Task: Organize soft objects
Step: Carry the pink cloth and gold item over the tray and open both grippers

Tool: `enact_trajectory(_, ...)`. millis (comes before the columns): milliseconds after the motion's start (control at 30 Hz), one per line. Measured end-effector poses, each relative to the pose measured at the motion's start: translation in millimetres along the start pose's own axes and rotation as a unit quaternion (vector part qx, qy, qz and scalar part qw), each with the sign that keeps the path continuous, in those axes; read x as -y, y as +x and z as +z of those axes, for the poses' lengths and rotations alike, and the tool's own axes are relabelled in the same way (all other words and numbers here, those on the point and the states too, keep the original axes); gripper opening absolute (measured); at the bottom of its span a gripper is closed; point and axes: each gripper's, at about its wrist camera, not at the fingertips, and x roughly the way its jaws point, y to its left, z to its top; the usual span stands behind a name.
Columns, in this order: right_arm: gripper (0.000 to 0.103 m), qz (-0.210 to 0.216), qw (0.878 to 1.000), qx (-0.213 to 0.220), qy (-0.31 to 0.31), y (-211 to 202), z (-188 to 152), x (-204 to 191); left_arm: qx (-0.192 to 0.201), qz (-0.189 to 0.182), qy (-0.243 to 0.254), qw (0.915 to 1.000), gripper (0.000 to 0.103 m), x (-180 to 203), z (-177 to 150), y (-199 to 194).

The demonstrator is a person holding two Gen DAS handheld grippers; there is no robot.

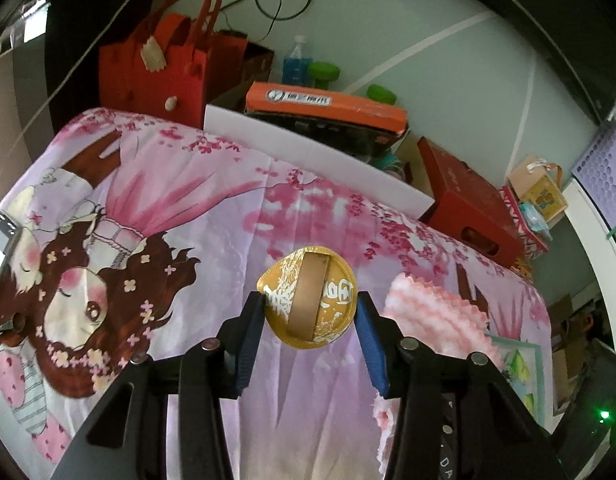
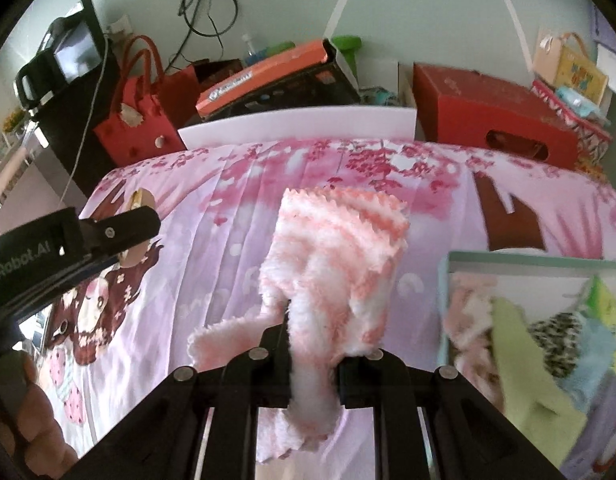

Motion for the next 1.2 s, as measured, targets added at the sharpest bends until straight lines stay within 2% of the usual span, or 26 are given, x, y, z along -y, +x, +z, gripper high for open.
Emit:
enact_trajectory(467, 0.016, -0.010, 0.997, 0.069, 0.013, -84, -17, 15, 0.022, 0.007, 0.040, 0.9989, 0.047, 26, -32, -44)
enact_trajectory(700, 0.016, -0.022, 0.995, 0.084, 0.039, -112, -33, 40, 0.032, 0.004, 0.060, 0.9977, 0.048, 40, -38, -52)
enact_trajectory(933, 0.016, -0.040, 0.992, 0.099, 0.065, -126, -34, 68, 0.038, -0.007, 0.075, 0.9965, 0.048, 54, -40, -54)
enact_trajectory(1200, 0.016, -0.069, 0.982, 0.120, 0.127, -145, -33, 117, 0.044, -0.043, 0.140, 0.9883, 0.048, 99, -57, -53)
